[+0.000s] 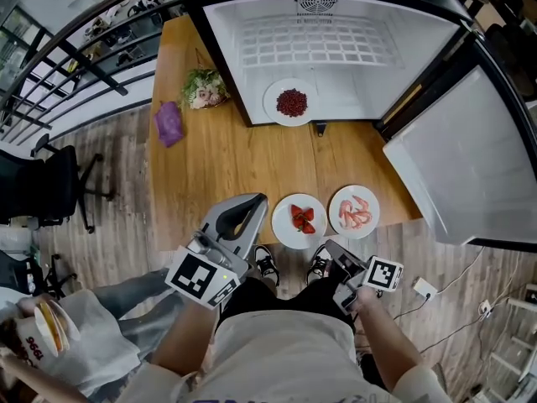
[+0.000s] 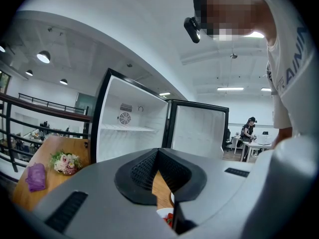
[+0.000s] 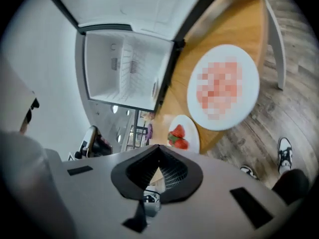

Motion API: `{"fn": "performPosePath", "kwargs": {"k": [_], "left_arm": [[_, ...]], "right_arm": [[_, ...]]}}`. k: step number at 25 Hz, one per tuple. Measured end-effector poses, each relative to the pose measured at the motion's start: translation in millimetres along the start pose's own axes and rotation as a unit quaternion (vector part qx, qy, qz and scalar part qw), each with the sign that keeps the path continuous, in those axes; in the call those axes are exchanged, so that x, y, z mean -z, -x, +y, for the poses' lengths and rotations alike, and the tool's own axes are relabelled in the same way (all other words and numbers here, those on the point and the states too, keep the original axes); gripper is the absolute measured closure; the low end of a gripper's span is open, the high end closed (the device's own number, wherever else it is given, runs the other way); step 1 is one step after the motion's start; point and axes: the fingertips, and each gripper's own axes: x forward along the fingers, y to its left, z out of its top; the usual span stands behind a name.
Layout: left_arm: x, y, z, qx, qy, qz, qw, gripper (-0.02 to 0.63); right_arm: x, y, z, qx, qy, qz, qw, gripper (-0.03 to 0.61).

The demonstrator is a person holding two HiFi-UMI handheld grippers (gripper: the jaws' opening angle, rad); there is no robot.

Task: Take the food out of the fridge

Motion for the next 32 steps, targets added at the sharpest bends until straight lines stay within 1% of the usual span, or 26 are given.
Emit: {"fn": "performPosePath", "kwargs": {"k": [3,5,8,12,14,17,19,22,24,26,28,32], "left_arm": [[-4.2,-2.3,-2.5,0.002,-0.003,-0.003,1.0000,0.607],[-6.3,-3.6,-3.6,0.002,-0.006,-0.005,1.0000,0.607],[-9.9,-3.7,-5.1,0.000,-0.008,-0.007,0.9999,0.607],[-17.6,-1.5,-6.7,-0.004,-0.008,-0.015,0.9999,0.607],[-23.1,-0.3,-7.3,-0.006,-0.009,-0.020,0.9997,0.607],[-34.1,2.2,-7.8,-0.010,-0.014,-0.032,0.9994,0.607],[-41.9,4.8,-7.4,-0.012,-0.017,-0.040,0.9990,0.607],[-51.4,9.2,-5.2,-0.018,-0.021,-0.051,0.9983,0.607],[-55.7,11.9,-3.2,-0.023,-0.023,-0.055,0.9980,0.607],[-58.5,13.7,-1.9,-0.027,-0.024,-0.058,0.9976,0.607],[-59.8,15.2,-2.0,-0.029,-0.025,-0.060,0.9974,0.607],[-62.4,16.4,-3.7,-0.029,-0.034,-0.064,0.9969,0.607]], "right_arm": [[-19.1,3.8,40.0,-0.019,0.071,-0.017,0.997,0.558],[-32.0,4.9,66.5,-0.027,0.135,-0.029,0.990,0.558],[-48.6,4.9,104.3,-0.033,0.227,-0.044,0.972,0.558],[-70.9,1.7,147.4,-0.033,0.309,-0.068,0.948,0.558],[-81.9,0.2,168.1,-0.028,0.353,-0.082,0.931,0.558],[-95.7,0.9,199.4,-0.019,0.426,-0.105,0.898,0.558],[-102.7,4.2,219.8,-0.013,0.465,-0.124,0.876,0.558],[-108.4,12.1,249.1,-0.007,0.508,-0.151,0.848,0.558],[-110.6,17.1,266.3,-0.006,0.526,-0.165,0.834,0.558],[-112.2,20.0,280.1,-0.009,0.538,-0.174,0.825,0.558],[-112.7,20.3,287.6,-0.013,0.544,-0.177,0.820,0.558],[-112.0,15.3,285.8,-0.016,0.538,-0.171,0.825,0.558]]}}
